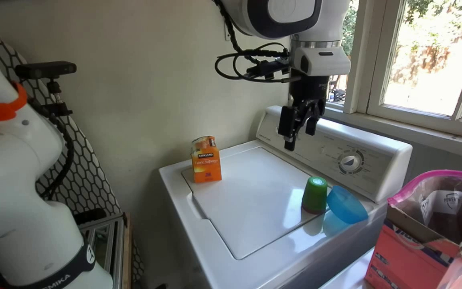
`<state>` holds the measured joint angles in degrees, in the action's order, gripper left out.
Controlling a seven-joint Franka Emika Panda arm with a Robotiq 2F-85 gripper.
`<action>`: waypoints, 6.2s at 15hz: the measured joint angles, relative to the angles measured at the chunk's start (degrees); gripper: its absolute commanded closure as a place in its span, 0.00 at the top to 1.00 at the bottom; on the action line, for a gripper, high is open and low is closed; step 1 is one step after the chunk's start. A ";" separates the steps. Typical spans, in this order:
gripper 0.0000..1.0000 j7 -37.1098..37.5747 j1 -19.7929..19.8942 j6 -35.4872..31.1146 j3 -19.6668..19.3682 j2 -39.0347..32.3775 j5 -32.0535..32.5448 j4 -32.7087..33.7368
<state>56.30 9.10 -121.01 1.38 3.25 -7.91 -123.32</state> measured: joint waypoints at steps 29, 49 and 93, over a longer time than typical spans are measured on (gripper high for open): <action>1.00 13.13 -2.31 15.94 -8.11 -40.30 -7.28 39.25; 0.49 12.33 -2.54 11.47 -6.53 -51.38 -7.28 45.91; 0.04 -22.82 -18.18 12.35 -1.63 -26.10 11.62 20.93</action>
<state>33.48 -9.08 -108.65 -0.26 -22.85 3.71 -102.38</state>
